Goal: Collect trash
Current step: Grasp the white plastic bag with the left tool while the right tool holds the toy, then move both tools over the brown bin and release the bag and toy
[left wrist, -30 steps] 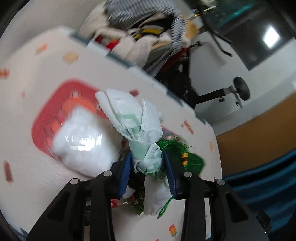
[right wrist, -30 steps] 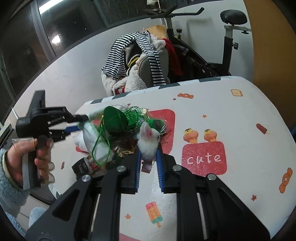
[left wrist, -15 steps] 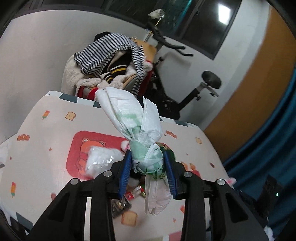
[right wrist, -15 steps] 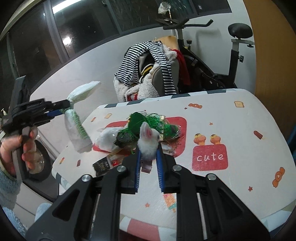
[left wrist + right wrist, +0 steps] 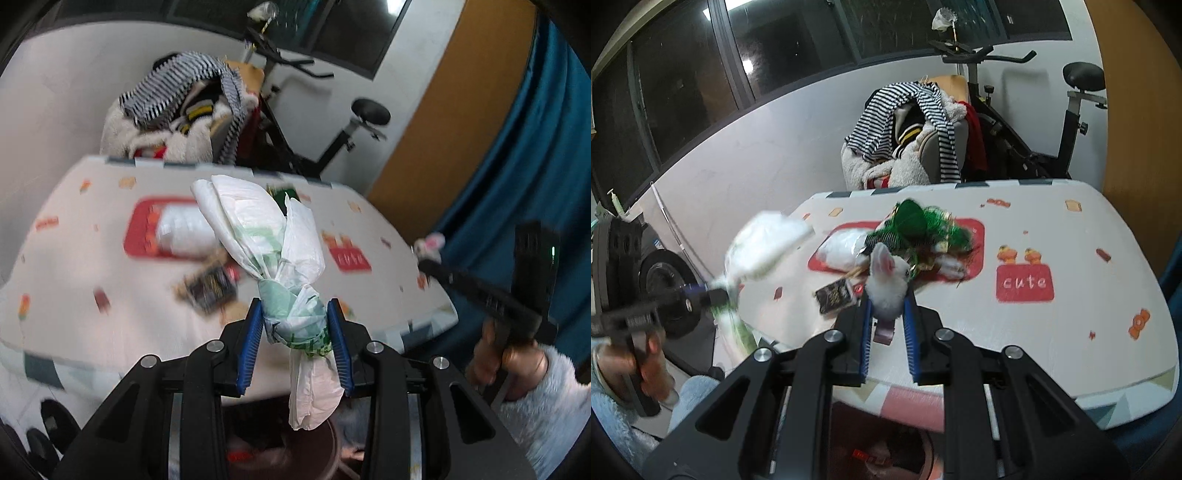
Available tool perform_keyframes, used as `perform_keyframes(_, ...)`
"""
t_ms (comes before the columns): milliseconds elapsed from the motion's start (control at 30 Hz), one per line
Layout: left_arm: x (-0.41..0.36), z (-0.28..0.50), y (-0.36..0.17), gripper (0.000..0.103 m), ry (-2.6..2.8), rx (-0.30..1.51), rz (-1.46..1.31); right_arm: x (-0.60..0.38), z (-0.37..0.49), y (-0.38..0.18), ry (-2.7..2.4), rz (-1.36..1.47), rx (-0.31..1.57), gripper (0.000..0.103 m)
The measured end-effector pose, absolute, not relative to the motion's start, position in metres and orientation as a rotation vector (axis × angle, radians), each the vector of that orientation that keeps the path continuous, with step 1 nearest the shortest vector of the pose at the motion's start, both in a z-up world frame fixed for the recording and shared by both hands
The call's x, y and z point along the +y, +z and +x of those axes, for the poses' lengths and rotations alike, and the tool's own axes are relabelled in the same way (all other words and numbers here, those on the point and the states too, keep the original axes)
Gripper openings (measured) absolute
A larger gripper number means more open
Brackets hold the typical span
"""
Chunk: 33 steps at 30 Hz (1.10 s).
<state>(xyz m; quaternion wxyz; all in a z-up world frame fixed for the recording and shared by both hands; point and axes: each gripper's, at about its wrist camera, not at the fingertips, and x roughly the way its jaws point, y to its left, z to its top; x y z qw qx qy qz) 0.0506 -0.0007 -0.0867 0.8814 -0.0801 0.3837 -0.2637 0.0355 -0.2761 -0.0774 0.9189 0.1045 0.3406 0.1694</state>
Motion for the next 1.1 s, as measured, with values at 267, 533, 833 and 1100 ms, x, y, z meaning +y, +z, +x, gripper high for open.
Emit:
perform_keyframes(267, -0.003, 0.015, -0.133, 0.035, -0.578, 0.877, -0.148, -0.263, 0.016, -0.086, 0.354, 0.222, 0.733, 0.019)
perform_keyframes(533, -0.012, 0.008, -0.153, 0.038, -0.602, 0.949, -0.124, -0.258, 0.015, -0.087, 0.357, 0.219, 0.746, 0.019)
perform_keyframes(833, -0.011, 0.005, -0.144, 0.081, -0.549, 0.907, -0.124, -0.26, 0.01, -0.098, 0.344, 0.234, 0.783, 0.019)
perform_keyframes(1100, 0.01, 0.002, -0.123, 0.095, -0.381, 0.821, -0.14, -0.241, 0.005, -0.129, 0.383, 0.235, 0.888, 0.02)
